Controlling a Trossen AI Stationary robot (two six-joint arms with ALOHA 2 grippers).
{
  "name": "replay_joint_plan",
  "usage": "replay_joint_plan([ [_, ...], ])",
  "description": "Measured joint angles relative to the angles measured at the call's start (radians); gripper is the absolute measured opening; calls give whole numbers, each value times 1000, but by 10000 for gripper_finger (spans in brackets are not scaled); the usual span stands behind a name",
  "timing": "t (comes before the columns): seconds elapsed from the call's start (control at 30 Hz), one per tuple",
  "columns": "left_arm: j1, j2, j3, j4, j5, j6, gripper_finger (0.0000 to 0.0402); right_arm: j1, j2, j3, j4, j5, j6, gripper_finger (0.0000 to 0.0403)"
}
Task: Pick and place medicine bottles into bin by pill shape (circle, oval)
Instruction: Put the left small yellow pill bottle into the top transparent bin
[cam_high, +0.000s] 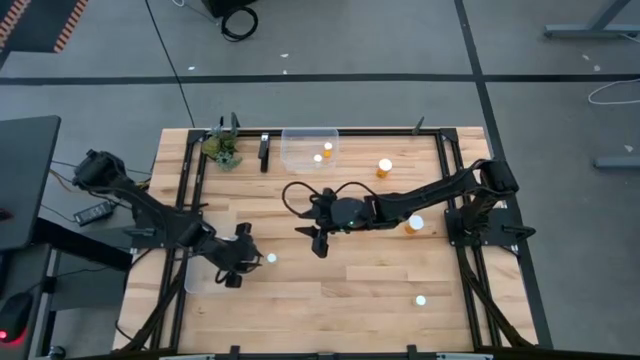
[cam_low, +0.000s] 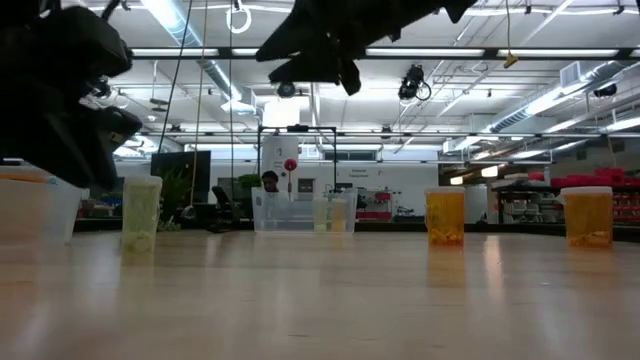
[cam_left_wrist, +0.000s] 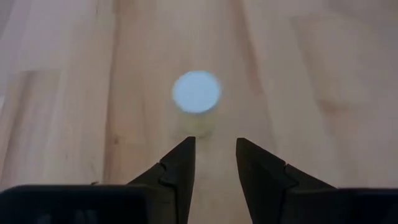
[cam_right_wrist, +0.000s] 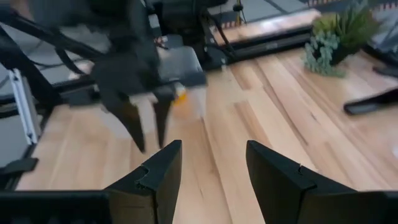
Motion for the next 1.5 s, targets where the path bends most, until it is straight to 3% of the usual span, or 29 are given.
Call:
replay_joint_plan([
  [0.13,31,51,0,10,1,-3,136,1,0,36,-28,0,-36,186],
  [0.43,45,121,5,95,31,9,247,-1,-1,61,-37,0,-63,186],
  [0.6,75,122,10,104,31,8,269,-1,-1,61,-35,0,-63,186],
  [0.87,87,145,11,194,41,57,241,-3,-1,61,-35,0,-66,186],
  [1.5,87,174,11,227,47,77,140,-25,-2,61,-40,0,-46,186],
])
